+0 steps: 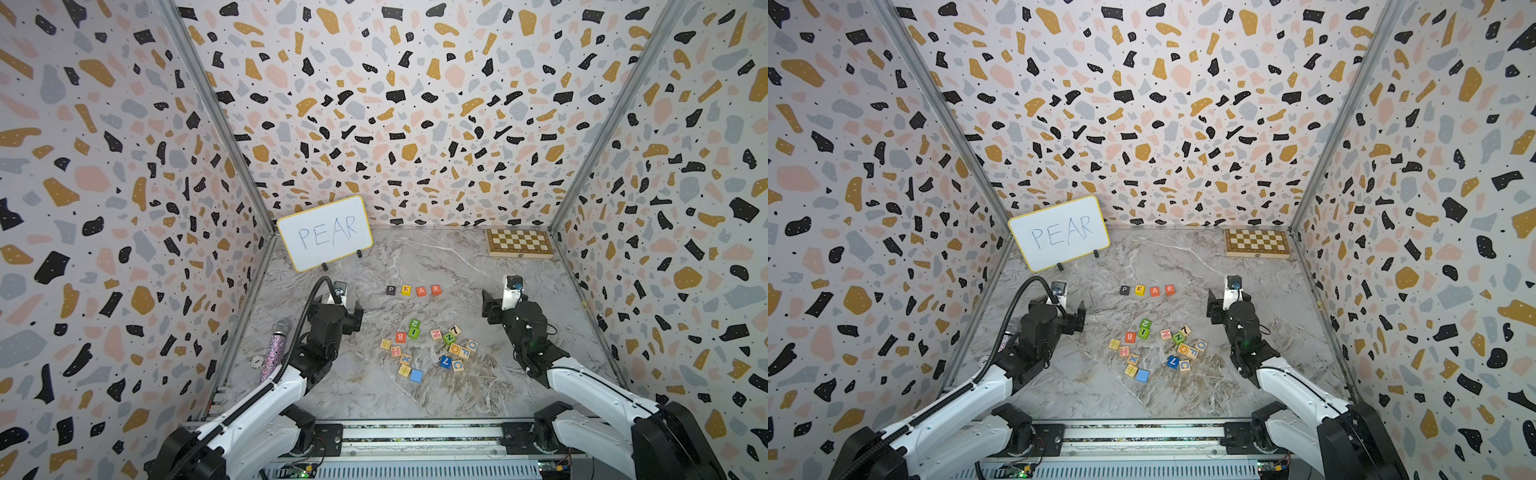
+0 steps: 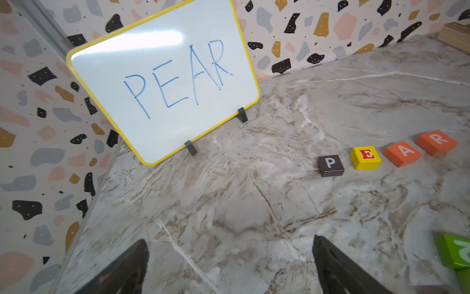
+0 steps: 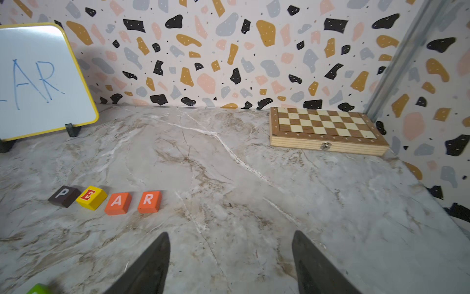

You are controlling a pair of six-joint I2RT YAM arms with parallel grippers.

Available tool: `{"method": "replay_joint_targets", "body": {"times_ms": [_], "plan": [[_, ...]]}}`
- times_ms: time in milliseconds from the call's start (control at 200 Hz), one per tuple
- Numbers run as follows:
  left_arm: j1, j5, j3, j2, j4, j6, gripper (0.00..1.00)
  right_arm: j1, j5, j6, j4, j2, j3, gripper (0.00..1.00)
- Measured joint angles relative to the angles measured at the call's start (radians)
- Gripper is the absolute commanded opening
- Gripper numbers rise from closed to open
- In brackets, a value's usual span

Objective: Spell the uppercase word “pear” with letter blocks
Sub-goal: Reset both arms

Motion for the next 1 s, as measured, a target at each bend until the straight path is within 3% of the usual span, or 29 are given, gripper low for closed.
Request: {"method": "replay_joint_targets", "body": {"times_ms": [245, 376, 561, 731, 846, 866, 891, 1001], "plan": [[0.039, -0.07, -0.076, 0.006, 0.11, 0.055, 0.99, -0.011, 0.105, -0.071, 0.103, -0.111, -0.162, 0.8], [0.107, -0.086, -0.141, 0.08, 0.189, 0.057, 0.99, -0.071, 0.113, -0.083, 0.186, -0.122, -0.244, 0.81], [0.203, -0.035, -0.158, 0.183, 0.325, 0.056, 0.99, -0.162, 0.103, -0.07, 0.307, -0.034, -0.278, 0.81], [0.305, 0.039, -0.158, 0.331, 0.505, 0.024, 0.99, -0.18, 0.078, -0.069, 0.439, 0.074, -0.293, 0.83], [0.327, 0.089, -0.157, 0.423, 0.571, 0.013, 0.99, -0.195, 0.051, -0.094, 0.531, 0.129, -0.3, 0.85], [0.328, 0.098, -0.156, 0.429, 0.571, 0.012, 0.99, -0.199, 0.046, -0.099, 0.546, 0.14, -0.3, 0.87], [0.331, 0.11, -0.155, 0.435, 0.57, 0.011, 0.99, -0.204, 0.039, -0.105, 0.561, 0.153, -0.299, 1.0], [0.344, 0.162, -0.122, 0.464, 0.566, 0.01, 0.99, -0.223, -0.001, -0.14, 0.621, 0.219, -0.296, 0.99]]}}
